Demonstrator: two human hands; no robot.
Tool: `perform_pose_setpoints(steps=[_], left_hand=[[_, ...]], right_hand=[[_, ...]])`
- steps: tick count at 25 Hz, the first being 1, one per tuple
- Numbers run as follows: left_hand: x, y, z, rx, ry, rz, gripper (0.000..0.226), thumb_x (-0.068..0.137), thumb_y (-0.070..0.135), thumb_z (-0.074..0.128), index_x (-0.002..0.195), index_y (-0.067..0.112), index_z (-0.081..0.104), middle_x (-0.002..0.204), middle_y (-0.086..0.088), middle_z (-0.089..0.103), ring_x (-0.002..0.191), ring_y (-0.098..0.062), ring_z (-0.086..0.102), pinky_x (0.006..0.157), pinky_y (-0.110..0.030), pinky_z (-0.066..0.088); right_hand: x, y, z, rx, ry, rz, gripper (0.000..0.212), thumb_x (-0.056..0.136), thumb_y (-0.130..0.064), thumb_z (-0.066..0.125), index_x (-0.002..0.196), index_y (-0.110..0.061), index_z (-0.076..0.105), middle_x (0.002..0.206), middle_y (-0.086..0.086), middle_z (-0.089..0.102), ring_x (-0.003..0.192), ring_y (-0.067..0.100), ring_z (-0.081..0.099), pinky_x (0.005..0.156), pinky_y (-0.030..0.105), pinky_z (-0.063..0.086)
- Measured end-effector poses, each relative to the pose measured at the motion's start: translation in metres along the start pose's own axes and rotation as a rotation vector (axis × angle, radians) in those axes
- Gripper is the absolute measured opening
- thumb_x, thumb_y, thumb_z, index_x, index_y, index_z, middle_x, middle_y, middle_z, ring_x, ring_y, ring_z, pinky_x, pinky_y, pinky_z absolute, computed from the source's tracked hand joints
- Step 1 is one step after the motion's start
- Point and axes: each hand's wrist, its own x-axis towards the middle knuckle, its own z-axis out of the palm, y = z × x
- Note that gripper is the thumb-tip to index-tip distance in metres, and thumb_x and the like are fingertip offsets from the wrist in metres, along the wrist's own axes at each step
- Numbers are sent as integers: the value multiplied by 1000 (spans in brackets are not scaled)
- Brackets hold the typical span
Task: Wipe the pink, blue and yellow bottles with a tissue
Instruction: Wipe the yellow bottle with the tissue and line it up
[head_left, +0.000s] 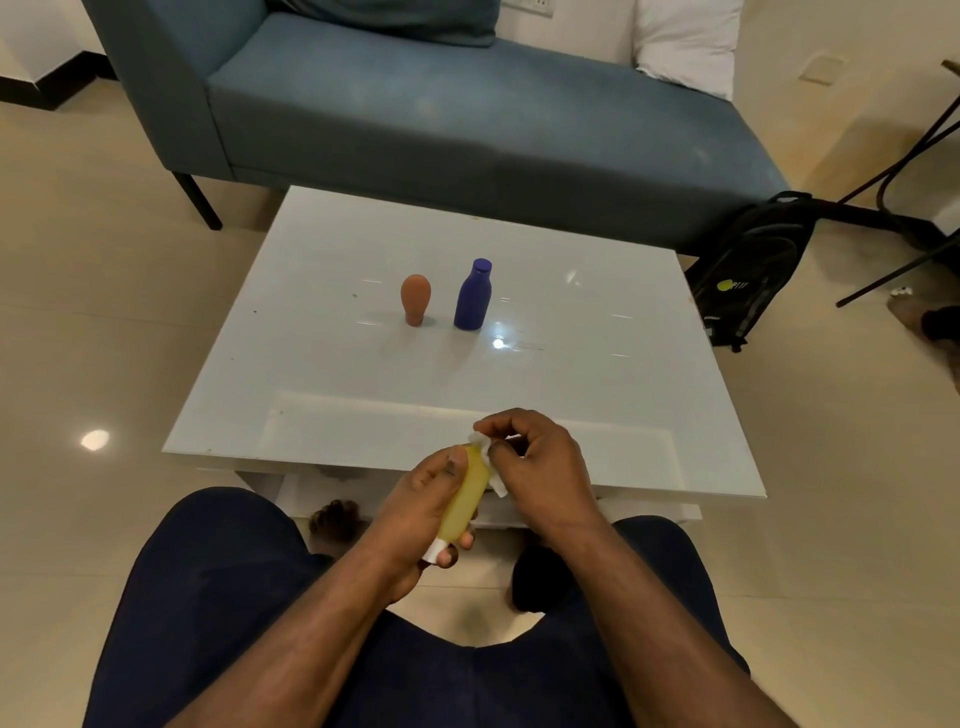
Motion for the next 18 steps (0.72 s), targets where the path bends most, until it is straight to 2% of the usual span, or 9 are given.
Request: perform_pose_setpoints(steps=[2,4,7,10,14,18], left_hand=[[1,-1,-1,19,-5,5,56,88,59,56,127,20,59,72,-9,62,53,-20,55,37,-22,38],[0,-1,-1,12,-14,-20,57,89,62,54,127,19,57,71,-10,61,53,-19,54,37,-22,38],[0,0,-1,-38,2,-40,64,85,64,57,127,16,52,75,-9,61,53,-18,53,36,-22,37],[3,1,-2,-140,6,-47,63,84,62,62,128,17,56,84,-7,64,58,-17,55,36,-21,39],[2,1,-2,-126,-41,-83,58,84,61,63,125,20,61,77,-8,64,56,-17,54,37,-22,40],[0,2,-2,-81,-28,-69,57,85,60,63,125,19,61,73,-11,61,51,-18,53,38,-23,41]], right_hand=[[6,-3,-3,59,-42,57,21,87,-15,61,90,-30,74,90,-15,71,85,4,65,76,30,57],[4,-5,-5,176,-77,121,27,86,-7,57,89,-25,76,88,-11,74,84,9,68,78,36,58],[-9,-6,-8,294,-68,150,27,88,-3,56,92,-20,76,90,-8,74,85,9,69,77,32,57],[-18,-5,-8,236,-46,96,22,87,-8,61,90,-24,76,92,-12,71,88,4,66,79,25,55],[-10,-9,-9,91,-28,48,20,87,-14,62,92,-28,75,93,-17,69,89,-2,63,77,19,53],[-4,-16,-10,168,-77,118,20,87,-14,60,91,-26,75,88,-11,73,82,4,67,71,23,55]])
